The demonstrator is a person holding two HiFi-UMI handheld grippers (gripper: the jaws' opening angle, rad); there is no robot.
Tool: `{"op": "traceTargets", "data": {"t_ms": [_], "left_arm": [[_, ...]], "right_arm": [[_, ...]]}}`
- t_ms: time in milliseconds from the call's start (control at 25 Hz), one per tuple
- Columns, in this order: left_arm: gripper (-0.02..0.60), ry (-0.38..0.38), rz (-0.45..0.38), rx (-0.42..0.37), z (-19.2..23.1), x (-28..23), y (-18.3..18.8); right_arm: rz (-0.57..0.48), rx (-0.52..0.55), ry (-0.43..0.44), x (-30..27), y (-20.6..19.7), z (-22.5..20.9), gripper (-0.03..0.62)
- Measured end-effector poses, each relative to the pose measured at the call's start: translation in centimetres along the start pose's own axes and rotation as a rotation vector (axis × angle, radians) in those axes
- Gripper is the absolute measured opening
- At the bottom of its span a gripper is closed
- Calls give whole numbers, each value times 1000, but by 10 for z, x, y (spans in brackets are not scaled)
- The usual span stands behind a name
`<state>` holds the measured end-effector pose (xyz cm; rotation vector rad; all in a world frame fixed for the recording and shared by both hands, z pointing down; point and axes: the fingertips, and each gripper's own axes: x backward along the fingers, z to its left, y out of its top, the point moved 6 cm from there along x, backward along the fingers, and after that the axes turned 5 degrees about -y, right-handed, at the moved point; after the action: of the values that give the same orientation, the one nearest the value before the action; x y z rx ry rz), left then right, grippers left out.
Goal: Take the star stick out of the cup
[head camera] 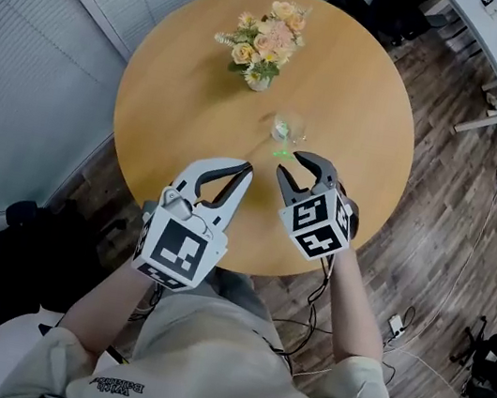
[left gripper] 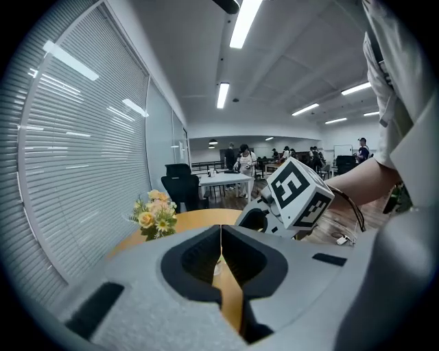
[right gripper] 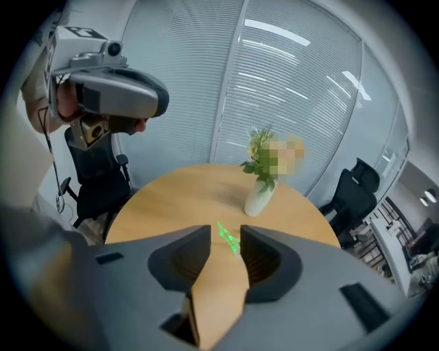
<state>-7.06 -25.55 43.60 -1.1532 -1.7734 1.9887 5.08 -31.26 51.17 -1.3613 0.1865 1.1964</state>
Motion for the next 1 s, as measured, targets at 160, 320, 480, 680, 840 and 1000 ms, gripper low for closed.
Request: {"op": "traceTargets", "data": {"t_ms": [160,320,480,680,840,1000], "left_arm": [[23,-6,33,0,1,-10,-18],[23,-15,73,21,-2,-15,-38],[23,-8,101,-1,-3,-13,-47],[23,-10,113,2,-5,-12,-53],[23,-11,112,4,-8,-6,-55],[23,-5,102,-8,-11,0,-49]], "right_arm": [[32,13,-4,-18,-6,0,121],[66,41,-21,-34,-11,2,121],[76,69,-58,-45,-14,1,117],[53,87,-103,-48,-16,-1,48],[43,114,-139,-38,-9,-3,41],[26,106,-140,-16,0,-3,38]]}}
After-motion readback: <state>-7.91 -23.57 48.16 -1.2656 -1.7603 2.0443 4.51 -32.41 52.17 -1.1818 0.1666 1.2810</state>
